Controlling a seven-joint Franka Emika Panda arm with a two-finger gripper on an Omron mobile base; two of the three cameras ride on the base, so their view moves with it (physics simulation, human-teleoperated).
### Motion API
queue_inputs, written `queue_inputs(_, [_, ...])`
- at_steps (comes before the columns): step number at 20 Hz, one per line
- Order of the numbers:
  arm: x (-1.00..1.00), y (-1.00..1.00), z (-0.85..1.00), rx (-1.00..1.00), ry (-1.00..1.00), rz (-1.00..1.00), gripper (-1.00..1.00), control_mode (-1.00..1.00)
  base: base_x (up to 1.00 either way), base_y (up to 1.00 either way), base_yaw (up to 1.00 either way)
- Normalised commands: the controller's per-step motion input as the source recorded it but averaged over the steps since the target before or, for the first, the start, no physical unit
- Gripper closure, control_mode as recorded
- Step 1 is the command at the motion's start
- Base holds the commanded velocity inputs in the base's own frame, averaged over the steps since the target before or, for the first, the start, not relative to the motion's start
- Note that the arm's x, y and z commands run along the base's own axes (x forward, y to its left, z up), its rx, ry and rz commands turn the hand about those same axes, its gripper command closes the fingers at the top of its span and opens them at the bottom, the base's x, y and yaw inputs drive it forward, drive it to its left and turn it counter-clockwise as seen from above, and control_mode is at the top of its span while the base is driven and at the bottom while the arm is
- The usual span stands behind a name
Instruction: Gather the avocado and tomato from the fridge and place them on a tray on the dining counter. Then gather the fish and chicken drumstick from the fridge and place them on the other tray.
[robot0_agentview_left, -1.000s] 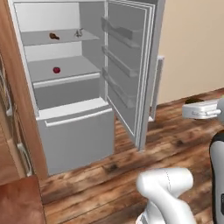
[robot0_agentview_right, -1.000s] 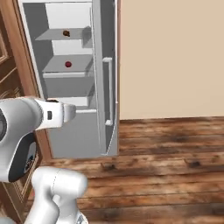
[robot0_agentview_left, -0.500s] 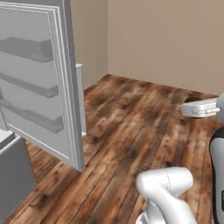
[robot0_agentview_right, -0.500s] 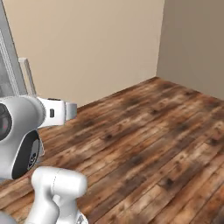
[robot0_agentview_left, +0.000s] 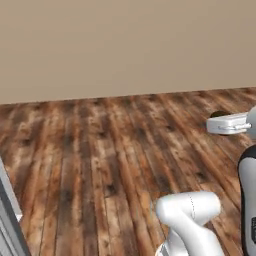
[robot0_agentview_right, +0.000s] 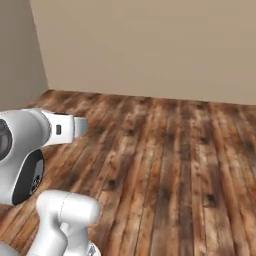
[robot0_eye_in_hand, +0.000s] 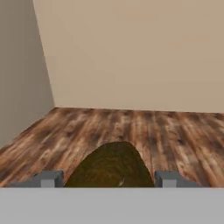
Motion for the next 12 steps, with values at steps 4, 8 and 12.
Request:
queue_inputs(4, [0.0,0.0,0.0,0.0,0.0,0.0,1.0,1.0,0.0,-0.22,-0.92])
queue_inputs(8, [0.0,0.0,0.0,0.0,0.0,0.0,1.0,1.0,0.0,-0.01,-0.99])
queue_inputs(12, [0.0,0.0,0.0,0.0,0.0,0.0,1.0,1.0,0.0,0.0,-0.97])
